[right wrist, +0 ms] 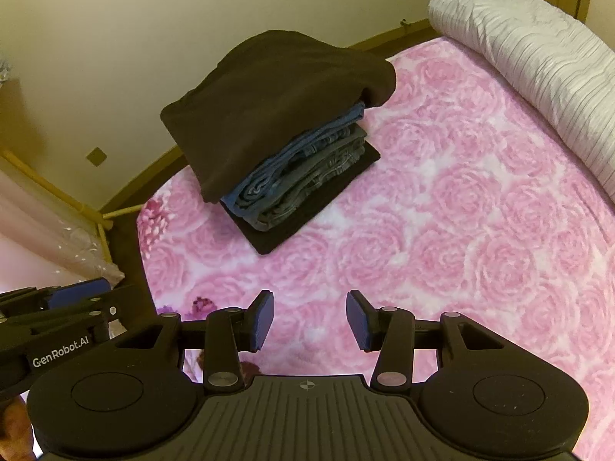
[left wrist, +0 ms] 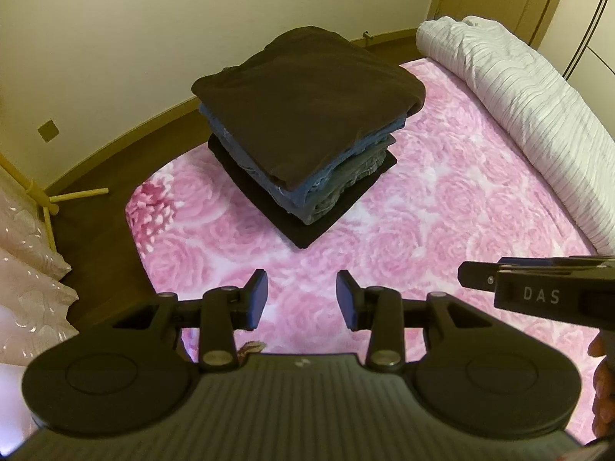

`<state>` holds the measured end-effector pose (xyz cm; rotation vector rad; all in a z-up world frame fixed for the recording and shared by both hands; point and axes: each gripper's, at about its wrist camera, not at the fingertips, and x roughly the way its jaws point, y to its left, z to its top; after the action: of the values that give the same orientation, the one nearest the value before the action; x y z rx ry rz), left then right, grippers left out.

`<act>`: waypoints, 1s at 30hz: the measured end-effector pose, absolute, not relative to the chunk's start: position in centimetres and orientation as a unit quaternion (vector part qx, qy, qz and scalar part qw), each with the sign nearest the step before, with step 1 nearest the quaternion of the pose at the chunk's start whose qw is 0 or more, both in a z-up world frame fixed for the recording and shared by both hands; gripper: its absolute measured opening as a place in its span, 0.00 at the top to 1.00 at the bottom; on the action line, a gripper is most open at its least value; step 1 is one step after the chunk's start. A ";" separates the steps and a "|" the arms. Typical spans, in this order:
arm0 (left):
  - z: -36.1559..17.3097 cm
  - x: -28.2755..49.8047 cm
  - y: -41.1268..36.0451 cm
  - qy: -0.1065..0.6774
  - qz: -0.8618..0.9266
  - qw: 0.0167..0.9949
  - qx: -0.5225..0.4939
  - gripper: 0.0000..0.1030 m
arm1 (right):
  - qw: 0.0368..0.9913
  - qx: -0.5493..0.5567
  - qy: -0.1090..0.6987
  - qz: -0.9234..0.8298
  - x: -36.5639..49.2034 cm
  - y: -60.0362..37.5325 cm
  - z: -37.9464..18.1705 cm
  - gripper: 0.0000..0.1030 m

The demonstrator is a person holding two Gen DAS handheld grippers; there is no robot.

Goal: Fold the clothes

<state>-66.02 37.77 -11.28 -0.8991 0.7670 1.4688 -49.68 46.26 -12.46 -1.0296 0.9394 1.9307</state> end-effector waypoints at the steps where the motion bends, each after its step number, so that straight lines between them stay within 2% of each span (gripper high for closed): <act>1: -11.4 -66.0 37.9 0.330 0.630 0.588 -0.386 0.66 | 0.370 -0.402 0.368 0.753 -49.7 46.4 -12.6 0.55; 16: -12.1 -65.6 38.7 0.341 0.645 0.577 -0.367 0.66 | 0.357 -0.407 0.379 0.751 -50.2 47.6 -13.7 0.55; 30: -11.2 -65.6 38.8 0.310 0.653 0.597 -0.348 0.66 | 0.357 -0.404 0.376 0.754 -50.1 47.3 -13.3 0.55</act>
<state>-65.57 38.80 -11.20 -0.8086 0.7204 1.5148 -50.10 47.32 -13.26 -1.0422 0.9717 1.9459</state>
